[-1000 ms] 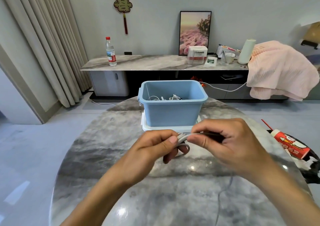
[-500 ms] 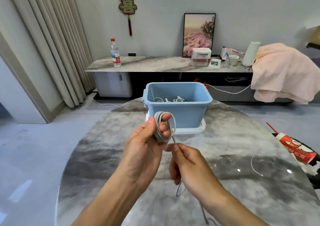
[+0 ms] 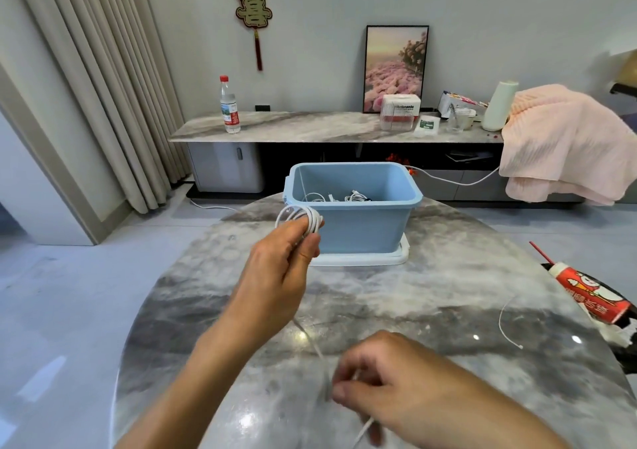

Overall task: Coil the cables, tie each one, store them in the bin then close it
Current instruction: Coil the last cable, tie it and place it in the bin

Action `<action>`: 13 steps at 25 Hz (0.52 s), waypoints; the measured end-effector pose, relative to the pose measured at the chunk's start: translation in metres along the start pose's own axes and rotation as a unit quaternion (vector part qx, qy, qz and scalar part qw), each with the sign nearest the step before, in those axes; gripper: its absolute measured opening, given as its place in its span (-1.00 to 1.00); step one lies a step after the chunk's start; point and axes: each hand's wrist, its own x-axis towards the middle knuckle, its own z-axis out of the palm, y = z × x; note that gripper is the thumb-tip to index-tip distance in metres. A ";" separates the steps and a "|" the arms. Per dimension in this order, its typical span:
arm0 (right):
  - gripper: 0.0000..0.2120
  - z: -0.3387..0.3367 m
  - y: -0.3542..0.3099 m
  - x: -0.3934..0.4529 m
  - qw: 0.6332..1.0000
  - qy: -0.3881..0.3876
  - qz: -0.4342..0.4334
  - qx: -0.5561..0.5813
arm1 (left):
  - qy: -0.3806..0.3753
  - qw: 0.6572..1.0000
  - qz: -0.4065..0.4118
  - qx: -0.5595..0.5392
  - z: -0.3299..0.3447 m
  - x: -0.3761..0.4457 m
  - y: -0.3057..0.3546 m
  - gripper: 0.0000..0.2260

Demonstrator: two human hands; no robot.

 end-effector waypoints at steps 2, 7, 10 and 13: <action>-0.74 -0.030 -0.006 -0.018 0.999 -0.030 -0.010 -0.005 | -0.055 0.991 0.041 0.118 -0.016 0.001 -0.020 -0.77; -0.61 -0.108 0.006 -0.058 0.972 0.145 -0.152 0.108 | -0.218 0.964 0.024 0.149 -0.038 -0.004 -0.037 -0.73; -0.62 -0.140 0.045 -0.052 0.894 0.262 -0.165 0.324 | -0.279 0.959 -0.055 -0.008 -0.036 -0.004 -0.022 -0.72; -0.44 -0.151 0.093 -0.036 0.794 0.259 -0.073 0.545 | -0.309 0.930 -0.124 -0.154 -0.033 -0.001 -0.010 -0.71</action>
